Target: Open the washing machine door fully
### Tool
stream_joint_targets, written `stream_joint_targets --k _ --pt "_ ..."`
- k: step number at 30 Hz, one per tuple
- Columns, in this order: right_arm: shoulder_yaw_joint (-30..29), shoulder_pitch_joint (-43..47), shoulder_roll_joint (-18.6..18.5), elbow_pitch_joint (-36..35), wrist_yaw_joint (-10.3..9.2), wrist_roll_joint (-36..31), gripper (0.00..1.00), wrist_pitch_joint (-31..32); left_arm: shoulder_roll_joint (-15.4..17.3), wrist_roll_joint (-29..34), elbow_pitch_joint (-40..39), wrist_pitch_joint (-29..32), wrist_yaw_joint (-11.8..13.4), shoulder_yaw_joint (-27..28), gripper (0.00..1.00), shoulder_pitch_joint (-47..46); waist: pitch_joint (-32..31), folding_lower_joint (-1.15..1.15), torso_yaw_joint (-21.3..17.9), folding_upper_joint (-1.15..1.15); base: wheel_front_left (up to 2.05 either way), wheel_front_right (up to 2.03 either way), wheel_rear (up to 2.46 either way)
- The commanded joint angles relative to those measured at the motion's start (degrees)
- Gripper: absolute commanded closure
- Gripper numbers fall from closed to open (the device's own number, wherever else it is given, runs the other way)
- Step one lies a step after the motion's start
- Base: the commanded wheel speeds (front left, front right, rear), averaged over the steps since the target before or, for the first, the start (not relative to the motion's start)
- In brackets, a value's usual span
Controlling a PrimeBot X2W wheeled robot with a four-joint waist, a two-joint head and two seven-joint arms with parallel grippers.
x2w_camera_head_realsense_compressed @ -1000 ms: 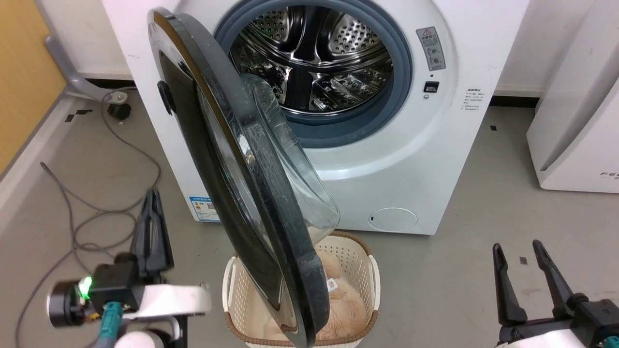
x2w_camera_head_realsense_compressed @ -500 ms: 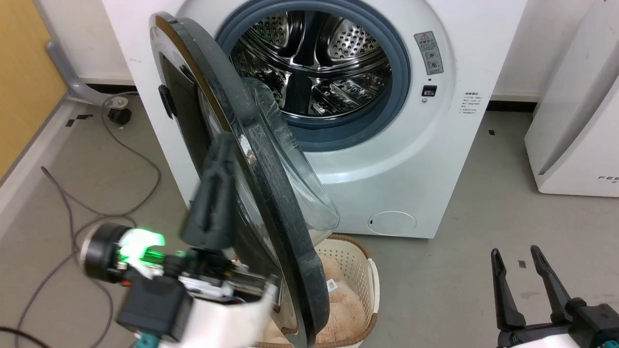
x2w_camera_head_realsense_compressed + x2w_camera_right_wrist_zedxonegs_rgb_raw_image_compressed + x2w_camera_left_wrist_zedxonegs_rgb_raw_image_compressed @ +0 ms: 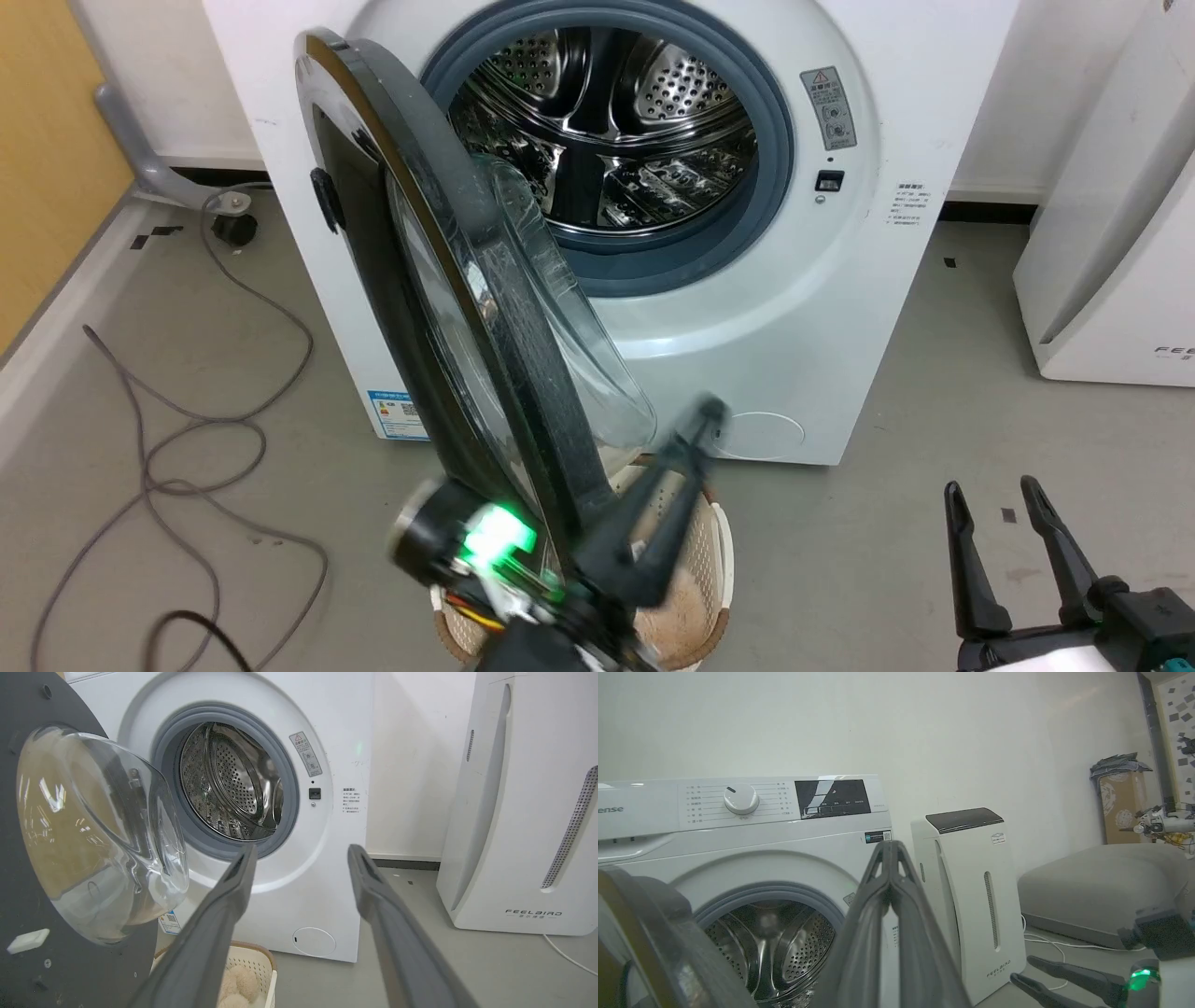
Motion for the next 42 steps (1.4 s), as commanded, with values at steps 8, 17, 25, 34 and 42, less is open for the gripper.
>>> stream_joint_targets --k 8,17,25,34,42 --pt "0.1 0.7 0.3 0.4 0.05 0.3 0.00 -0.2 0.1 -0.5 4.6 -0.2 -1.6 -5.8 1.00 3.2 0.3 0.00 0.0 0.00 0.00 0.00 0.00" --pt "0.0 0.7 0.3 0.7 0.05 0.4 0.00 -0.2 0.2 -1.4 11.1 -0.2 -0.3 -7.5 1.00 5.9 0.7 0.00 0.0 0.00 0.00 0.00 0.00" --pt "0.1 0.1 0.3 1.5 0.05 0.5 0.00 -0.2 0.3 -3.0 18.7 -0.2 1.2 -5.7 1.00 5.7 1.5 0.00 0.1 0.00 0.00 0.00 0.00" --pt "-0.1 0.0 0.3 2.5 0.05 0.7 0.00 -0.2 0.2 -4.1 23.1 -0.2 3.2 -3.3 1.00 4.4 1.8 0.00 0.8 0.00 0.00 0.00 0.00" --pt "0.1 -0.2 0.3 3.0 0.05 0.8 0.00 -0.2 0.3 -3.9 23.8 -0.2 3.0 -1.3 1.00 4.6 1.7 0.00 2.4 0.00 0.00 0.00 0.00"
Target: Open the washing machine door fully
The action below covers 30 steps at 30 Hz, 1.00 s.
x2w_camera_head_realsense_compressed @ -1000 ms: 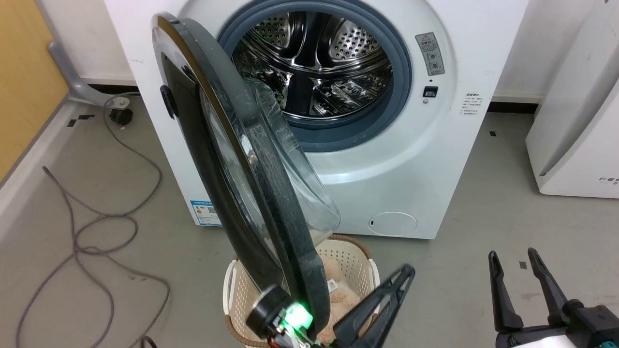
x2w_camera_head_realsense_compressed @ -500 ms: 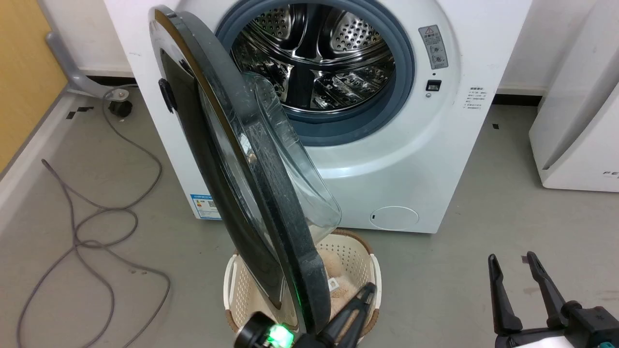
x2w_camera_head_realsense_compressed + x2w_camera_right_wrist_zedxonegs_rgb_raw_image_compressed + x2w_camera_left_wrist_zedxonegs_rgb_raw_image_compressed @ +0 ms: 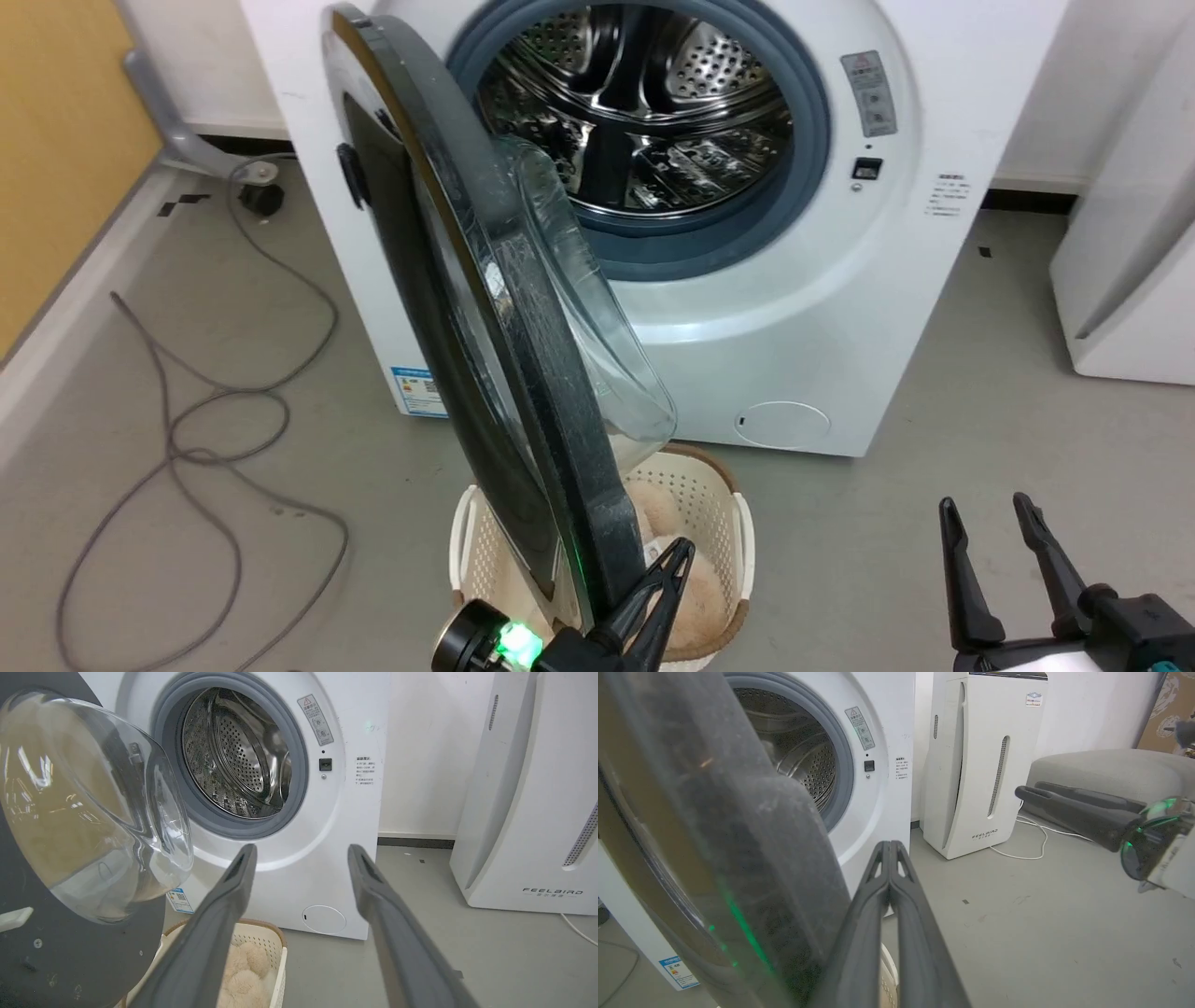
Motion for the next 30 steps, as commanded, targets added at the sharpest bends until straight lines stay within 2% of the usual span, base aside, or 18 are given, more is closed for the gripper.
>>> stream_joint_targets --k 1,9,20,30 --pt "0.1 -0.1 0.3 0.1 0.05 0.2 0.00 -0.2 0.4 0.2 -0.2 -0.2 0.1 1.0 1.00 -0.3 -0.1 0.00 0.4 0.00 0.00 0.00 0.00" --pt "0.7 0.1 0.3 0.4 0.05 0.7 0.00 -0.2 1.4 0.7 -2.2 -0.2 0.4 1.6 1.00 2.3 -0.4 0.00 3.0 0.00 0.00 0.00 0.00" --pt "1.6 0.7 0.3 0.5 0.05 1.2 0.00 -0.2 3.0 1.4 -4.9 -0.2 0.3 1.9 1.00 3.9 -0.7 0.00 8.7 0.00 0.00 0.00 0.00" --pt "2.3 0.8 0.3 0.6 0.05 1.8 0.00 -0.2 4.9 0.9 -7.2 -0.2 2.3 4.9 1.00 6.1 -0.3 0.00 14.1 0.00 0.00 0.00 0.00"
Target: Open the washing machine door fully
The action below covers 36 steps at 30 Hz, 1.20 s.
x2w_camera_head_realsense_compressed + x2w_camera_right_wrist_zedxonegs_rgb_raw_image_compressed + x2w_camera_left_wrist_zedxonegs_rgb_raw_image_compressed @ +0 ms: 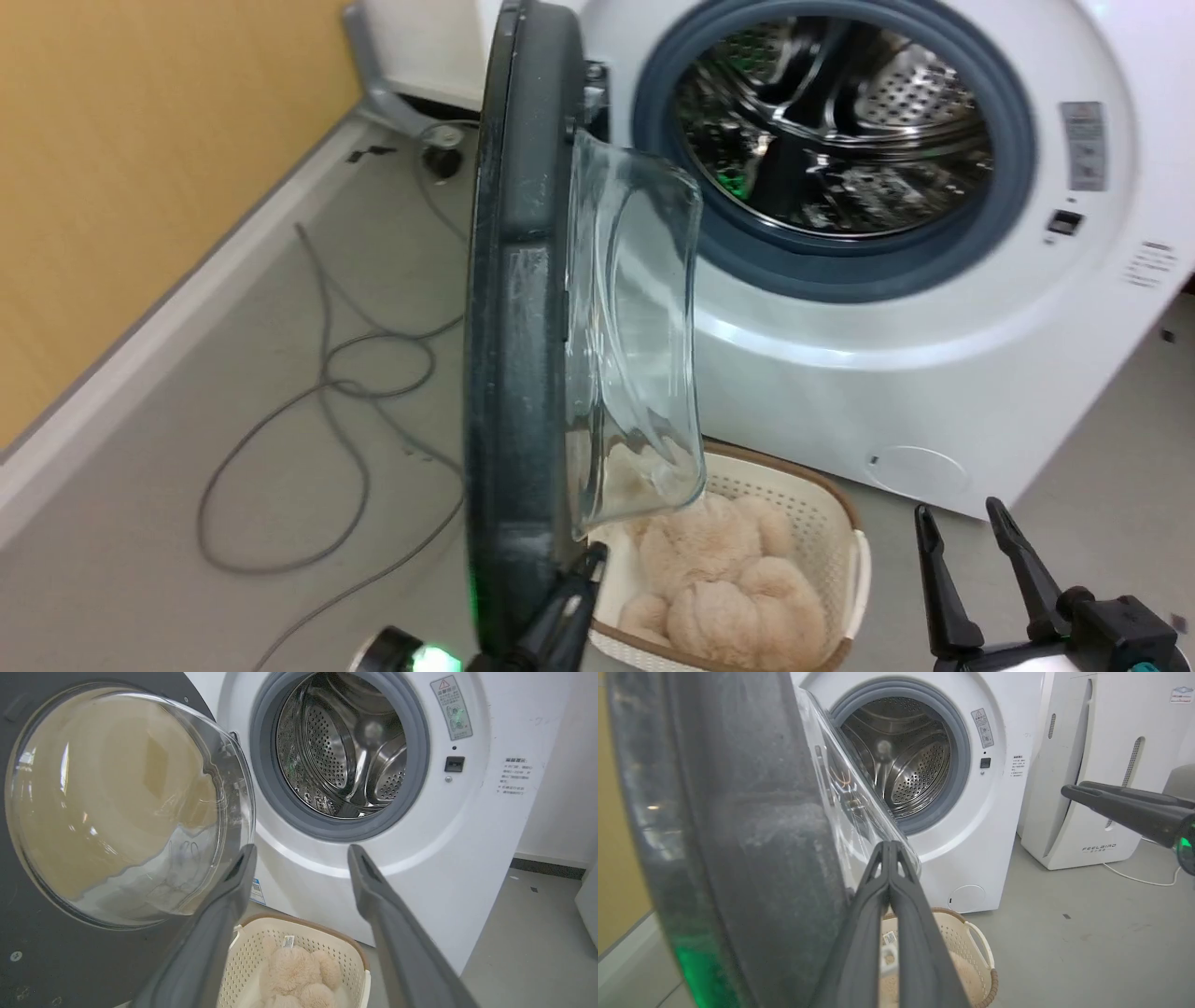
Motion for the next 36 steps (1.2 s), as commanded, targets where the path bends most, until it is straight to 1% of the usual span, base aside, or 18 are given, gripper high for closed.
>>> stream_joint_targets --k 1,4,8,12,17,21,25,31,33,36 --pt "0.1 0.7 0.2 0.1 0.05 0.3 0.00 -0.2 0.6 0.0 -0.3 -0.2 0.5 0.7 1.00 0.6 0.2 0.00 1.1 0.00 0.00 0.00 0.00" --pt "0.5 0.5 0.2 0.1 0.05 0.3 0.00 -0.2 1.5 -0.1 -0.6 -0.2 1.1 2.1 1.00 0.7 0.4 0.00 2.3 0.00 0.00 0.00 0.00" --pt "0.4 0.4 0.2 0.1 0.05 0.3 0.00 -0.2 3.5 -0.4 -1.1 -0.2 2.3 5.2 1.00 0.7 0.8 0.00 3.3 0.00 0.00 0.00 0.00" --pt "0.6 0.3 0.2 0.1 0.05 0.3 0.00 -0.2 4.9 -2.1 -1.1 -0.2 3.2 8.9 1.00 0.9 1.3 0.00 3.6 0.00 0.00 0.00 0.00" --pt "0.8 0.0 0.2 0.1 0.05 0.1 0.00 -0.2 6.7 -4.5 1.1 -0.2 4.2 14.0 1.00 0.7 2.3 0.00 3.3 0.00 0.00 0.00 0.00" --pt "0.7 -0.5 0.2 0.1 0.05 -0.4 0.00 -0.2 6.6 -7.9 2.5 -0.2 3.6 17.8 1.00 -1.1 3.7 0.00 3.2 0.00 0.00 0.00 0.00" --pt "0.6 -1.3 0.2 0.1 0.05 -1.1 0.00 -0.2 6.7 -9.4 4.8 -0.2 3.4 21.5 1.00 -3.6 5.0 0.00 2.9 0.00 0.00 0.00 0.00" --pt "0.3 -2.4 0.2 0.0 0.05 -1.9 0.00 -0.2 5.8 -11.7 9.1 -0.2 3.4 28.0 1.00 -7.5 6.9 0.00 2.6 0.00 0.00 0.00 0.00" --pt "0.1 -2.7 0.2 0.0 0.05 -2.1 0.00 -0.2 6.1 -12.4 11.3 -0.2 2.4 30.5 1.00 -9.2 7.3 0.00 2.5 0.00 0.00 0.00 0.00" --pt "-0.2 -3.1 0.2 0.1 0.05 -2.6 0.00 -0.2 5.4 -12.3 12.9 -0.2 2.0 33.0 1.00 -11.2 8.0 0.00 2.4 0.00 0.00 0.00 0.00"
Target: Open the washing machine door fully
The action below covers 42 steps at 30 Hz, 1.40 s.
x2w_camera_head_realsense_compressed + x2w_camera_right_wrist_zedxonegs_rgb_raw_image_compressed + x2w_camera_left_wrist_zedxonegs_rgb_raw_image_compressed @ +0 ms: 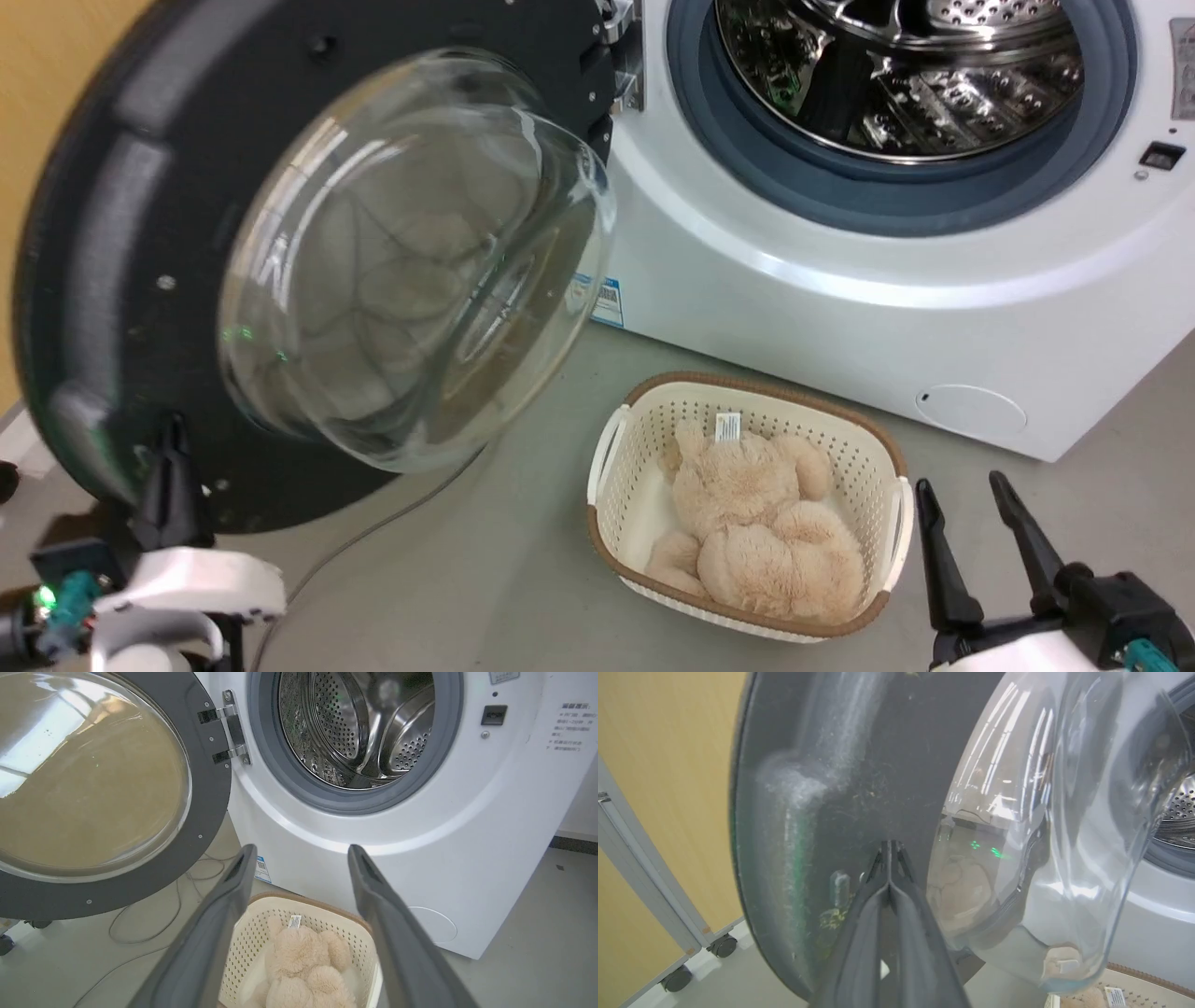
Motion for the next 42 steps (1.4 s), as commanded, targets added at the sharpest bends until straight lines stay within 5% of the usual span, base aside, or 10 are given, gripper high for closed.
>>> stream_joint_targets --k 1,29,42 --pt "-0.1 -1.1 0.2 0.1 0.05 -0.7 0.00 -0.2 -0.5 -0.1 0.7 0.1 -0.2 1.2 1.00 -1.4 0.3 0.00 -0.1 0.00 0.00 0.00 0.00" --pt "-0.2 -3.7 0.2 0.5 0.05 -2.4 0.00 -0.2 -0.1 3.2 19.0 0.1 -6.2 16.7 1.00 -15.4 3.8 0.00 -2.9 0.00 0.00 0.00 0.00" --pt "-0.8 -2.3 0.2 0.6 0.05 -1.0 0.00 -0.2 -3.9 8.9 12.3 0.1 -9.0 16.4 1.00 -10.5 -1.1 0.00 -4.5 0.00 0.00 0.00 0.00"
